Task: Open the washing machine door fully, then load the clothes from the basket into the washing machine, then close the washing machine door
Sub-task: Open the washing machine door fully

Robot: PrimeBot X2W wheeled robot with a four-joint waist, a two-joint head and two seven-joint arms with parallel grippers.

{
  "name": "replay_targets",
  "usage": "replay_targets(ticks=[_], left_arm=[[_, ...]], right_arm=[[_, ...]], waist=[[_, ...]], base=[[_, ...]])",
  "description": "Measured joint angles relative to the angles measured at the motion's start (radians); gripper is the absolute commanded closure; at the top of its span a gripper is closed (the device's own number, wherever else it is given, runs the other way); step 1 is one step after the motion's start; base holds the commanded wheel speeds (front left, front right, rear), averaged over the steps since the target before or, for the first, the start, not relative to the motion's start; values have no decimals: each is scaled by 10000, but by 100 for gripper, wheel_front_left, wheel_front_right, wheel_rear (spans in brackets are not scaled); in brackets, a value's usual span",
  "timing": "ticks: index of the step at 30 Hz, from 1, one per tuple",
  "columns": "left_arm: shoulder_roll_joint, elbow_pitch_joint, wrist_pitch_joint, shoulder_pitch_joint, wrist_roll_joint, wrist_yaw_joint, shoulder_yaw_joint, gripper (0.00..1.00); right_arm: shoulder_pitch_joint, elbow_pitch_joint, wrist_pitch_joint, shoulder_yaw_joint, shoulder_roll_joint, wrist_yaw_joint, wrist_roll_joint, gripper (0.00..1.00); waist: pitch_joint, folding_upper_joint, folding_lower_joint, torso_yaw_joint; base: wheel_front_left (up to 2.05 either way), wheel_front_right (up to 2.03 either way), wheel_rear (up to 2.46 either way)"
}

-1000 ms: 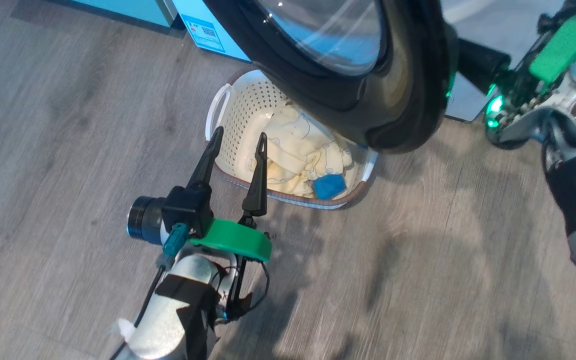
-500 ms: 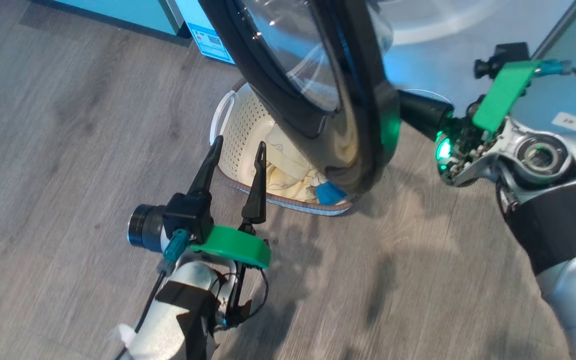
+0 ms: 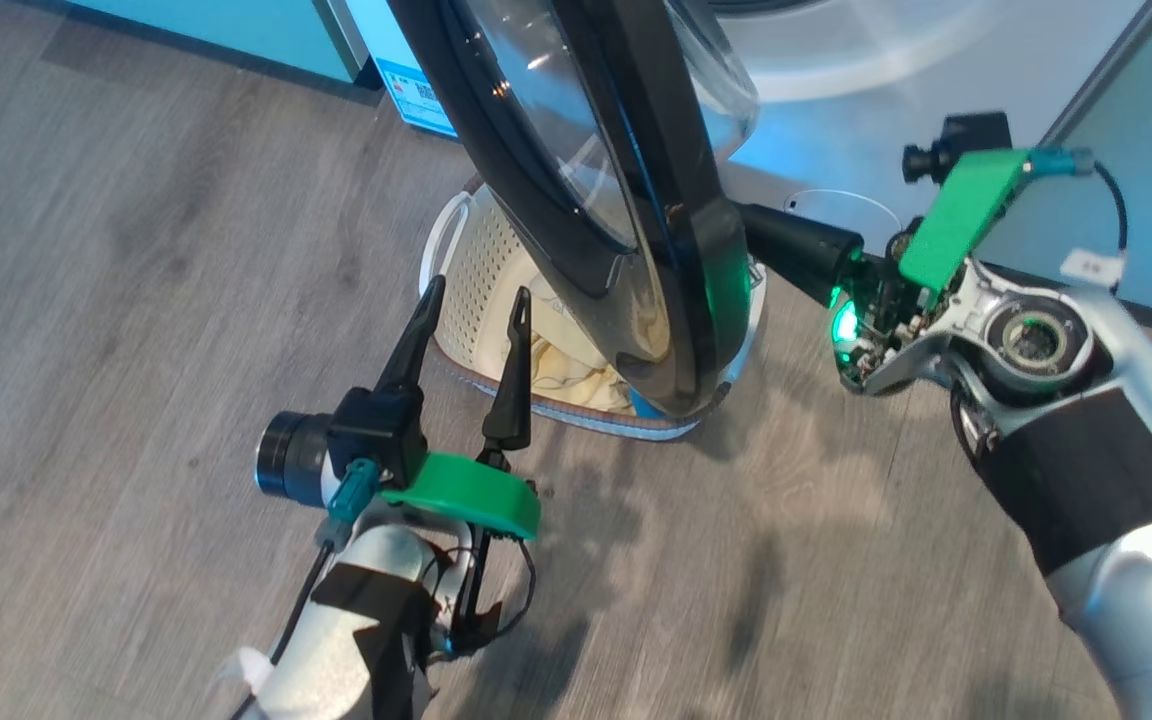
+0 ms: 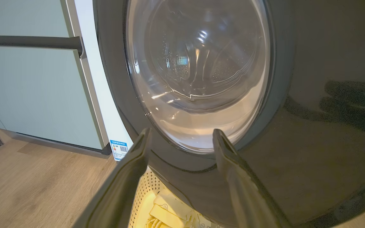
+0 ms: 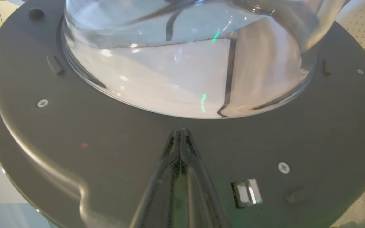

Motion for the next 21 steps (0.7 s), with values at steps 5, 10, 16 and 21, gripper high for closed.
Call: replay_targets(ticks=[5, 10, 16, 21], left_arm=[[-2, 88, 0, 85, 0, -10, 17, 0], [2, 151, 0, 340, 2, -12, 100, 0], [4, 207, 0, 395, 125, -104, 334, 0], [15, 397, 0, 411, 211, -192, 508, 0]], right_arm=[[471, -6, -1515, -364, 19, 0, 38, 100], [890, -621, -3440, -1164, -35, 0, -318, 100], [1657, -1599, -5338, -1764, -510, 0, -1455, 0], [2290, -1950, -6872, -1860, -995, 0, -3030, 0]], waist=[[-198, 0, 0, -52], [-392, 0, 0, -192], [-554, 0, -1, -515], [-703, 0, 0, -827]], base=[[0, 0, 0], [0, 0, 0], [0, 0, 0], [0, 0, 0]])
